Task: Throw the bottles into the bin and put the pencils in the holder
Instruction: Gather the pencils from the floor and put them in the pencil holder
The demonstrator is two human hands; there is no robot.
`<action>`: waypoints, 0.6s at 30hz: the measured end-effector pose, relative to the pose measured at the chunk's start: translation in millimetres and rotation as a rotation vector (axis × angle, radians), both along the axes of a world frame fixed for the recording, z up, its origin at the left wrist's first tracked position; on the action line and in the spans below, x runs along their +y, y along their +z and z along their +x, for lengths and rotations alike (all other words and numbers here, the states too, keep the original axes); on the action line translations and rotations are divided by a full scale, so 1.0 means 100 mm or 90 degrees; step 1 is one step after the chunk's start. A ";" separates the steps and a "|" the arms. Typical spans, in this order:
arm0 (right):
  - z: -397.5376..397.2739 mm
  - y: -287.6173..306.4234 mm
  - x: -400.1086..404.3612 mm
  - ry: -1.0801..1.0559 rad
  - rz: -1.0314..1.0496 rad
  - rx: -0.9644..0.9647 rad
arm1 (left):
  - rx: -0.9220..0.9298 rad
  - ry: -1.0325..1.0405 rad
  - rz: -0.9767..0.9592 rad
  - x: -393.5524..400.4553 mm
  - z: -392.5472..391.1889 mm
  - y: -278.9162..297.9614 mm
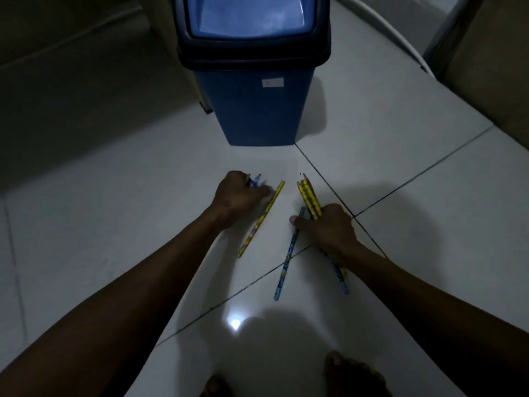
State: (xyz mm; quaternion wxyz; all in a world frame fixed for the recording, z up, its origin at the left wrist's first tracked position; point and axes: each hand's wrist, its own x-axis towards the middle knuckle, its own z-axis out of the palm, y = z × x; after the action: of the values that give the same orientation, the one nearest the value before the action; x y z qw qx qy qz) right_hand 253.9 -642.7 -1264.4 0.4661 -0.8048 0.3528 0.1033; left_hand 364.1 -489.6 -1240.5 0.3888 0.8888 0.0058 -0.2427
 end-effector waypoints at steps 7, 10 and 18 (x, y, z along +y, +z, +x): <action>0.08 0.01 0.04 0.058 -0.126 0.025 | -0.123 -0.213 0.244 -0.18 -0.15 -0.12; 0.10 -0.05 0.02 0.055 -0.082 0.027 | -0.113 -0.243 0.277 -0.19 -0.15 -0.07; 0.13 0.16 0.03 -0.077 0.142 -0.078 | 0.142 -0.130 -0.107 -0.14 -0.10 0.31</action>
State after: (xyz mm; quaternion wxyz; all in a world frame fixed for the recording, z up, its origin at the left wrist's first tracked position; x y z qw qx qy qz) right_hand 266.5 -639.7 -1248.3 0.5784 -0.7303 0.3577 0.0643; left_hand 354.5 -503.5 -1209.3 0.4323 0.8165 -0.0617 -0.3778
